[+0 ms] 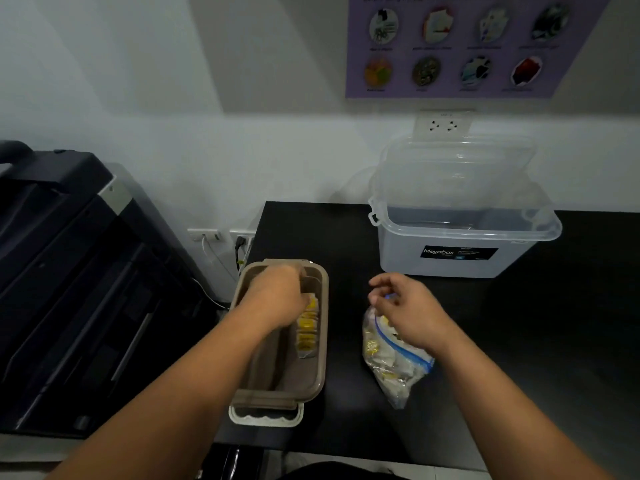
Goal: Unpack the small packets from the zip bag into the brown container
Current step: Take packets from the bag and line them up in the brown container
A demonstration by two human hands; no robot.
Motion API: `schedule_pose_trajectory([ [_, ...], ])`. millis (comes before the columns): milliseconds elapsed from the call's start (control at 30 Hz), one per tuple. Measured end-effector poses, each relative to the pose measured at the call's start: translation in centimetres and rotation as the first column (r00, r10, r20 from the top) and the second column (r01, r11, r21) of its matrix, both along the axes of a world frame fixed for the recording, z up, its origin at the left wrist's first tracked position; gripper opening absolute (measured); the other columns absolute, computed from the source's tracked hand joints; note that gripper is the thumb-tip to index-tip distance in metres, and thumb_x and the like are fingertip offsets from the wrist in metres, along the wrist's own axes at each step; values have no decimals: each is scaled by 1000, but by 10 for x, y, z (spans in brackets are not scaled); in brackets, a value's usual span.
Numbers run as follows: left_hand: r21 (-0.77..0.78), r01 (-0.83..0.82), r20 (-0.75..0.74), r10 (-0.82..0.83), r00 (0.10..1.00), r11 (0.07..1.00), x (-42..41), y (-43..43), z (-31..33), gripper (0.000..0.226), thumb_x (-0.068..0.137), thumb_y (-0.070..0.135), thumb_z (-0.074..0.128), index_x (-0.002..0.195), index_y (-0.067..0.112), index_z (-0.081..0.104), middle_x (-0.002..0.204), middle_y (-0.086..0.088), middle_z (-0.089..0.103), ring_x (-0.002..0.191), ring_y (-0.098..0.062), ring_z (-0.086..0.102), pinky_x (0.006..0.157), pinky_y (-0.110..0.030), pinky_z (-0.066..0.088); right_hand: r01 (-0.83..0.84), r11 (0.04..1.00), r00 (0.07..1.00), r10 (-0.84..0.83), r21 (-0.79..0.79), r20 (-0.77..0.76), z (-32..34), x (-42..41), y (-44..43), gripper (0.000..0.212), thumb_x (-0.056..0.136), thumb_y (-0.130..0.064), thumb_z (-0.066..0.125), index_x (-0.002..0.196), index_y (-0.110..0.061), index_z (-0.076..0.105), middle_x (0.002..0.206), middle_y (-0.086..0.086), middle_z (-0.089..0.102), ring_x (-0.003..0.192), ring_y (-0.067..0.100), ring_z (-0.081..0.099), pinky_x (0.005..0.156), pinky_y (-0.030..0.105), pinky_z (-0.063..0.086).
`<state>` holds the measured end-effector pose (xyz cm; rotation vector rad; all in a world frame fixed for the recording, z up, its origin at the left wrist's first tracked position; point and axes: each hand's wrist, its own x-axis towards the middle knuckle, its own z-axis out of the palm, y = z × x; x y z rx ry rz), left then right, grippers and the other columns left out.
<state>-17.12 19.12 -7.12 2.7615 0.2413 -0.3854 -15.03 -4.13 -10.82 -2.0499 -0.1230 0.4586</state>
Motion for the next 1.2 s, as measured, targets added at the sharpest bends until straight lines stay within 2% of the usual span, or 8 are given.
schedule_pose_trajectory([
  [133,-231,94,225,-41,974,968,0,-39,20,29,93,26,70,122,23,66,101,8,69,89,-5,64,87,-26,54,99,977,992,-82,-187,100,1,10,-34,18,98,-20,66,113,-30,65,97,-10,66,88,4,64,79,25,52],
  [267,-284,215,197,-162,967,935,7,-86,6,22,93,24,70,115,22,72,101,6,72,85,-5,65,87,-26,54,56,907,994,-12,-417,107,-5,6,-49,15,96,-23,67,102,-36,66,98,-12,66,89,4,63,77,26,54],
  [400,-185,252,49,-247,968,950,17,-123,-24,22,93,25,68,114,28,73,111,4,72,101,-15,67,92,-38,56,-37,806,998,64,-591,23,-20,2,-51,12,95,-24,64,100,-33,71,97,-6,69,87,12,66,81,36,60],
  [533,34,191,0,-192,981,981,17,-140,-60,33,92,26,70,125,25,65,127,-4,52,111,-25,57,95,-39,53,-100,734,991,132,-672,-3,-33,-1,-51,14,95,-26,60,99,-27,74,94,-1,71,81,17,67,73,35,59],
  [700,-42,28,-103,-32,994,999,15,-140,-79,41,87,13,74,125,25,61,126,-5,52,106,-21,60,93,-38,56,-55,729,998,67,-682,-8,-52,6,-43,18,93,-36,61,101,-25,73,88,-1,67,77,18,65,72,36,59],
  [867,-152,-29,-55,21,998,988,10,-136,-89,52,87,1,68,129,32,65,134,-4,55,111,-21,62,92,-37,57,32,761,999,-38,-648,5,-67,10,-38,24,92,-49,64,103,-29,72,96,0,65,99,21,59,88,42,54],
  [1033,-184,-31,4,32,999,982,8,-136,-88,50,89,1,64,129,32,66,136,-2,54,111,-18,61,91,-33,58,116,830,986,-165,-546,-41,-77,12,-39,14,90,-42,68,93,-30,75,99,-3,67,107,20,54,92,45,49],
  [1200,-122,-21,98,33,995,992,6,-134,-84,44,93,7,64,131,28,64,133,-2,53,110,-17,61,92,-30,55,136,936,986,-160,-323,-48,-66,10,-54,13,84,-30,72,72,-26,68,80,-7,69,87,17,65,85,45,56],
])
